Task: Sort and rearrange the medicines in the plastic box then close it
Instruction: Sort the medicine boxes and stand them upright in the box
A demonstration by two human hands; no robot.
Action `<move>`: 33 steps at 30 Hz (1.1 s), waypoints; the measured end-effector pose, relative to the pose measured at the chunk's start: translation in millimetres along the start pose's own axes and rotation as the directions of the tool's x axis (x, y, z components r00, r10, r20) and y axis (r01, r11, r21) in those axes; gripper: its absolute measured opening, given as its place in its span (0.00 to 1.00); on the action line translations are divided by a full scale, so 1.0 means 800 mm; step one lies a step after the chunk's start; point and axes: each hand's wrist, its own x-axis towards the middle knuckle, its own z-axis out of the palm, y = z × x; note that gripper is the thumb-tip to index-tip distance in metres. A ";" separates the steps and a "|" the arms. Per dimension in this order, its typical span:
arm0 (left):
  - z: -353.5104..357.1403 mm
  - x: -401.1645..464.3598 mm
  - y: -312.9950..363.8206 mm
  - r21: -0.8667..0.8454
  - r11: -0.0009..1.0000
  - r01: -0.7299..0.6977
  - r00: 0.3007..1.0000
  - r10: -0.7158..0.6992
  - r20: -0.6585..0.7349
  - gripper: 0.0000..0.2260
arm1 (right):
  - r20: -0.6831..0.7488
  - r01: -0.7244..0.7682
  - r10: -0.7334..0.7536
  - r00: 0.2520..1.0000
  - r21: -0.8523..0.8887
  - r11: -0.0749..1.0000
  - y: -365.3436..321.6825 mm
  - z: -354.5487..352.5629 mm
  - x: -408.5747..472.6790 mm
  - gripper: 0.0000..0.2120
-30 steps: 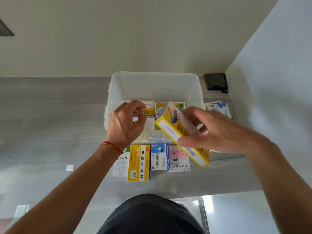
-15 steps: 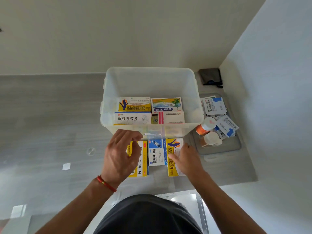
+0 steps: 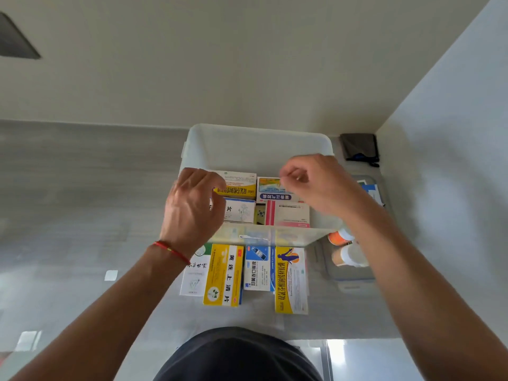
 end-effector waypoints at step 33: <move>-0.014 -0.004 0.023 -0.317 0.946 0.073 0.994 -0.096 -0.057 0.09 | -0.120 -0.067 0.219 0.968 0.720 0.690 0.026 -0.065 -0.045 0.12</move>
